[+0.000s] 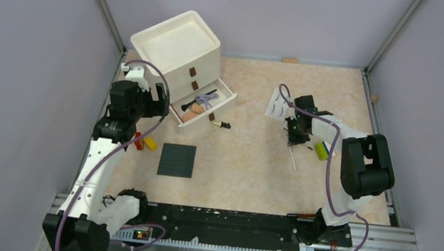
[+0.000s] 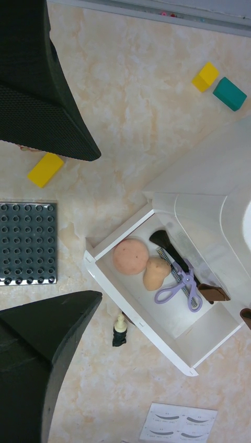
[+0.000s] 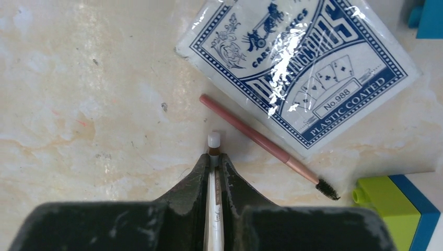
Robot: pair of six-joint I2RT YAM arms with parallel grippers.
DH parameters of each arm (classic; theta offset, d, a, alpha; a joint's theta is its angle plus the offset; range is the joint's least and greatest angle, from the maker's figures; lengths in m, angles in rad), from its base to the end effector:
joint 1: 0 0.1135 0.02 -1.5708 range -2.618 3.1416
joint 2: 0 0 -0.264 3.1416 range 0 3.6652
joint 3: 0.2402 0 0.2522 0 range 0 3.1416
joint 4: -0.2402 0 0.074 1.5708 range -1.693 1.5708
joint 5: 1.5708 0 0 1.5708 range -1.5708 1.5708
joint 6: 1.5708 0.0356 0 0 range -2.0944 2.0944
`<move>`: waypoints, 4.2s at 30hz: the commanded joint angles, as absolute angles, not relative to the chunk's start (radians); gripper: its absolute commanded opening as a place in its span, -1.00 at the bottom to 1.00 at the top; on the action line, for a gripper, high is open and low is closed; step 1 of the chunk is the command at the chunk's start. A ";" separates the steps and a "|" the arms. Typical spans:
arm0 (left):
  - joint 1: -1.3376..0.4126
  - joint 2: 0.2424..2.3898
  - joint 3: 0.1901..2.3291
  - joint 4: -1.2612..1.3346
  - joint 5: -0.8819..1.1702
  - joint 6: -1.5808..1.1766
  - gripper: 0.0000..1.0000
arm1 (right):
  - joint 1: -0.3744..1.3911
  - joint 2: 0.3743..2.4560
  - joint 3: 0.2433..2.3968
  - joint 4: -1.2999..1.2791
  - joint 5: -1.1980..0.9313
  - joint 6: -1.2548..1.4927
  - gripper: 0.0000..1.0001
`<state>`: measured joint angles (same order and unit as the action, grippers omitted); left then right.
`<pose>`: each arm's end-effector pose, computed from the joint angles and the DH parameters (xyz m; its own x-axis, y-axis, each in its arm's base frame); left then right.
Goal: Organize the makeup
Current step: Move the makeup to the center of the board, then place the makeup in the drawer, then pick up the makeup brush from the center of the board.
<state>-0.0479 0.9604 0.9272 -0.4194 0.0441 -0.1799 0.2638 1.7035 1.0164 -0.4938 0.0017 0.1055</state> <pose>0.2137 -0.0118 0.3337 -0.4454 -0.1576 -0.8814 0.0079 0.9837 -0.1799 0.3128 0.0844 0.1648 -0.9154 -0.1381 -0.3781 -0.1646 0.9856 0.0385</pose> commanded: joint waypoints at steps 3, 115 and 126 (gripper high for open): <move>-0.051 0.961 0.934 -0.387 0.050 -0.175 0.98 | 0.259 1.726 0.999 -0.457 -0.118 0.111 -1.00; -0.051 0.950 0.931 -0.390 0.042 -0.183 0.98 | 0.365 1.441 1.071 -0.541 0.291 0.455 0.84; -0.051 0.949 0.931 -0.389 0.047 -0.181 0.98 | 0.214 1.472 1.046 -0.438 0.164 0.453 0.82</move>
<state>-0.0479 0.9493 0.9272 -0.4194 0.0360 -0.1802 0.2646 1.4567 1.0321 -0.5117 0.2188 0.4484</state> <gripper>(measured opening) 0.989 0.915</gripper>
